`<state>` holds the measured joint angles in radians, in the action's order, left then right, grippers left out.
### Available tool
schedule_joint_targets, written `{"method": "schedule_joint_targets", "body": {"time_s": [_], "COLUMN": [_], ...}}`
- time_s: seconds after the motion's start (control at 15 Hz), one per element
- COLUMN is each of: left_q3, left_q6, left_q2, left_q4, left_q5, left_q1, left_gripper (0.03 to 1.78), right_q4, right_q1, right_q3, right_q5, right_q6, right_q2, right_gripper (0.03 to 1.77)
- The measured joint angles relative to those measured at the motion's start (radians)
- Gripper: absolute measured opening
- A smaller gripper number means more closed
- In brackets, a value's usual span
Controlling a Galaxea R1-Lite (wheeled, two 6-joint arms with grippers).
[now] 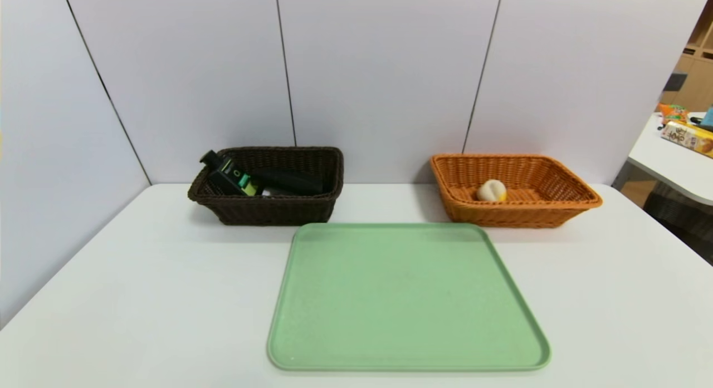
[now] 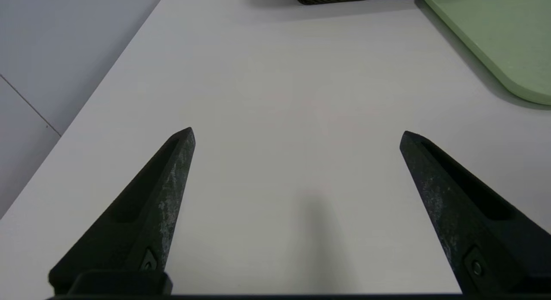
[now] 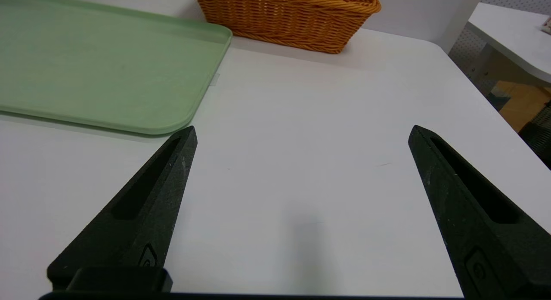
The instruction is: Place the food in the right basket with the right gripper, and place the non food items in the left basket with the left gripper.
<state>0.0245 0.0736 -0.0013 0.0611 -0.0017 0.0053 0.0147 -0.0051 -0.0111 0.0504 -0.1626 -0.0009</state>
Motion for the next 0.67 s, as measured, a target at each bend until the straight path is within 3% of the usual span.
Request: {"method": "schedule_joint_targets", "body": {"time_s": [0.13,0.4,0.67], "left_q3": [-0.017,-0.024,-0.024], "left_q6": [-0.012,-0.048,-0.074], "left_q2": [0.0,0.0,0.0], "left_q4": [-0.051,-0.05,-0.05], "left_q5": [0.0,0.002,0.002], "left_q1": [-0.001,-0.001,-0.001], "left_gripper": [1.69,1.69,1.69], "right_q4": [-0.002,-0.006,-0.005], "right_q1": [0.0,-0.001,-0.001], "right_q3": [0.003,0.01,0.011], "right_q5": [-0.008,-0.009,-0.012], "right_q6": [0.008,0.002,0.078], "right_q2": [0.0,0.0,0.0], "right_gripper": [1.7,1.7,1.7]}}
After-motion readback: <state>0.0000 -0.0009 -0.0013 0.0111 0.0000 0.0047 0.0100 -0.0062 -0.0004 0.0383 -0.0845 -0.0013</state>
